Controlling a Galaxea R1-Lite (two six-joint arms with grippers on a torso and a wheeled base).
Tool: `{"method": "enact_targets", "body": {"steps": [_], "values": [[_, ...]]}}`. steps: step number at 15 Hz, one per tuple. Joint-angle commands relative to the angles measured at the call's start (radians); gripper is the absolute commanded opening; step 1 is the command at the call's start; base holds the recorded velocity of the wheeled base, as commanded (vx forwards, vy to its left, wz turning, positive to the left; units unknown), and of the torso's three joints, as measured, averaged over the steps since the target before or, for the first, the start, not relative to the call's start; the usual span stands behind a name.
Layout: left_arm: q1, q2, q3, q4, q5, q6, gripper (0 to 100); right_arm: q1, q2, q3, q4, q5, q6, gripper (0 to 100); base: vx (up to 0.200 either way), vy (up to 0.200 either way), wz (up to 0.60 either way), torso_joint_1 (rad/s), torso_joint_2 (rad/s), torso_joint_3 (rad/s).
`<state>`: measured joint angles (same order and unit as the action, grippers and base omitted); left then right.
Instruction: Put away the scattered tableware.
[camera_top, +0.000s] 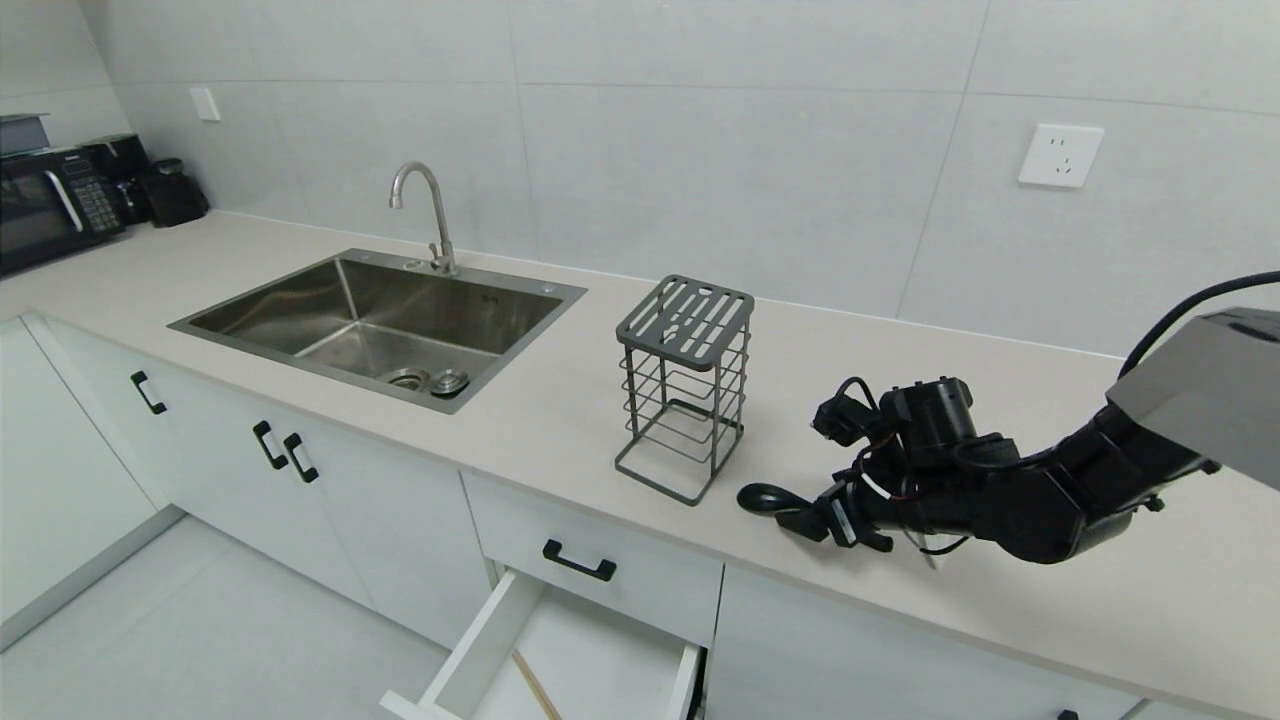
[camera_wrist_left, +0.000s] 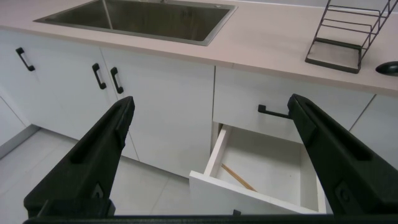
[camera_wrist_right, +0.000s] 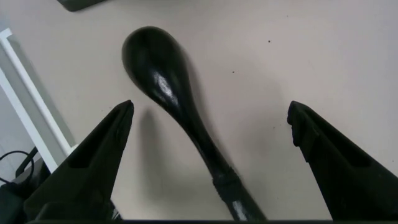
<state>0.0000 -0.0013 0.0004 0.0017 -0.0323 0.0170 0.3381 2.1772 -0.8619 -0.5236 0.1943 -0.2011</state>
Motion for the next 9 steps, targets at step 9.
{"method": "enact_targets", "body": {"steps": [9], "values": [[0.0, 0.001, 0.0, 0.0, 0.0, 0.0, 100, 0.002, 0.055, -0.054, -0.003, 0.001, -0.001, 100, 0.0, 0.0, 0.0, 0.0, 0.0, 0.0]]}}
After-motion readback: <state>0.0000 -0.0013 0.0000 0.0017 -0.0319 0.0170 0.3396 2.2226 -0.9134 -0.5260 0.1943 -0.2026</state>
